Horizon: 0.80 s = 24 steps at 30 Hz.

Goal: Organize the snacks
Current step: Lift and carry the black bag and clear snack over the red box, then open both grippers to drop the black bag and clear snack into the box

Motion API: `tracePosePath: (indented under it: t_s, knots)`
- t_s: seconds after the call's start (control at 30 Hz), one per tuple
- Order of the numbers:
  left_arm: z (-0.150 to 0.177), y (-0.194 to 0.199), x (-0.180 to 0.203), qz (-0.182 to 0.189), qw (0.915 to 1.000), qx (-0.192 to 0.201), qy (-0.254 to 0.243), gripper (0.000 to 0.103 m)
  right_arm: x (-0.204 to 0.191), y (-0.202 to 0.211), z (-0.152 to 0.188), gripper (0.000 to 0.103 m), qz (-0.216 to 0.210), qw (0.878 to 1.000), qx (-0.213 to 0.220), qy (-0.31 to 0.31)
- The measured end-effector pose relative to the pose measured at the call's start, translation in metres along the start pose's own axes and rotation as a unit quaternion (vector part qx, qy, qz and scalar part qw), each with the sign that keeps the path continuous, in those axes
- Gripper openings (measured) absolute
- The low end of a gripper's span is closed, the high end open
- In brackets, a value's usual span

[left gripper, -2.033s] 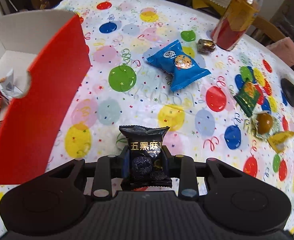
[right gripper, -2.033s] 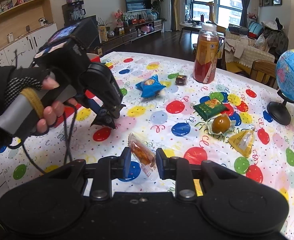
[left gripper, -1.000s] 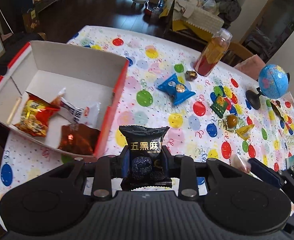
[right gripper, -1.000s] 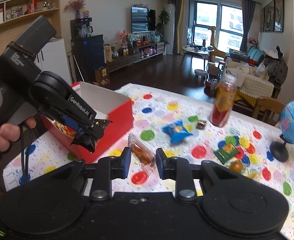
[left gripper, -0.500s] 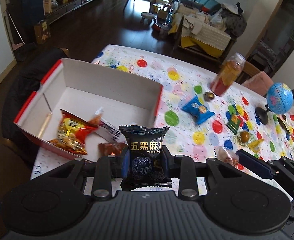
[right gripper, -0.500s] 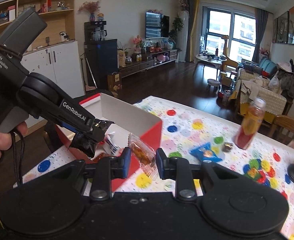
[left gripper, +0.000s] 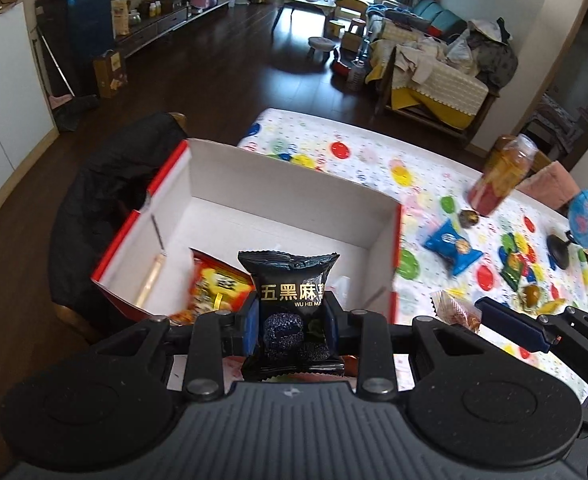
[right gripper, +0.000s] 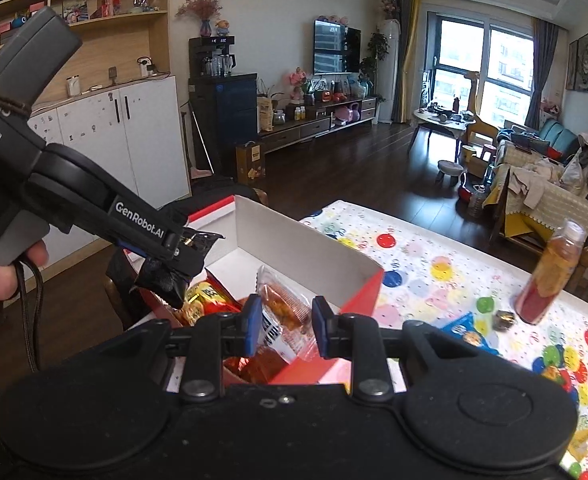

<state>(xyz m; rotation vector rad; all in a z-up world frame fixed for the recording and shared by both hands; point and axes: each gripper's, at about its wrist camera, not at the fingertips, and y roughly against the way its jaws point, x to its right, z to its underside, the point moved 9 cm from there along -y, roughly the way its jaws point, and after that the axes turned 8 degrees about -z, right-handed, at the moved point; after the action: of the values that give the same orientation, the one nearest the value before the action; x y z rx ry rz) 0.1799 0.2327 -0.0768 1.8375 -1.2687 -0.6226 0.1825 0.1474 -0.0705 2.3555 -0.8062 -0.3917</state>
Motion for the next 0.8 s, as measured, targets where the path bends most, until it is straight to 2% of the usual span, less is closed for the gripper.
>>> tracePosePath:
  t_s: [0.2, 0.47, 0.8]
  knots:
    - [-0.012, -0.023, -0.023, -0.017, 0.9998, -0.008, 0.003, 0.031, -0.004, -0.032, -0.005, 0.026, -0.001, 1.000, -0.019, 0.000]
    - [-0.023, -0.059, -0.047, -0.040, 0.9990, -0.018, 0.007, 0.031, -0.003, -0.072, 0.010, 0.026, 0.007, 0.998, -0.060, 0.001]
    - [-0.022, -0.094, -0.054, -0.048, 0.9983, -0.033, -0.002, 0.031, -0.005, -0.101, 0.026, 0.026, 0.015, 0.995, -0.097, 0.006]
